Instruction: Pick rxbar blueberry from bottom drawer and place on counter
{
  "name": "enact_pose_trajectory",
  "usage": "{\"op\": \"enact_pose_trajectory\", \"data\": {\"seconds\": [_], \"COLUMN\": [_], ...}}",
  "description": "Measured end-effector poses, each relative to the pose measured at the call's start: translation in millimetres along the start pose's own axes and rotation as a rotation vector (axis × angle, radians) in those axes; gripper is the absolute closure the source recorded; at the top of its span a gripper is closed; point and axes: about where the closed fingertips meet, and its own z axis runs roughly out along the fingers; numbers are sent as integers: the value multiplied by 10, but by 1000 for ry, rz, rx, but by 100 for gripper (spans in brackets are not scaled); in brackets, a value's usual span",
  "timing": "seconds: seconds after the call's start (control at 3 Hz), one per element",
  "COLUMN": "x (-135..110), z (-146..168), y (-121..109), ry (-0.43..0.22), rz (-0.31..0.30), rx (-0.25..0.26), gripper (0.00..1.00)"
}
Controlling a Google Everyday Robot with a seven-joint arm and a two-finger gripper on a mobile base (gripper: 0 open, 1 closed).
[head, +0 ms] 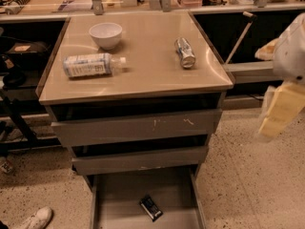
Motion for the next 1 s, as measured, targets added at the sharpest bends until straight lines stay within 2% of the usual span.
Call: {"op": "enact_pose_trajectory", "data": {"seconds": [0.33, 0.67, 1.0], "x": [-39, -82, -85], "z": [484, 1276, 1270], "y": [278, 648, 644], "ry": [-31, -21, -21], "rz": [8, -6, -6], "rx": [-1, -51, -50], "gripper": [0, 0, 0]}}
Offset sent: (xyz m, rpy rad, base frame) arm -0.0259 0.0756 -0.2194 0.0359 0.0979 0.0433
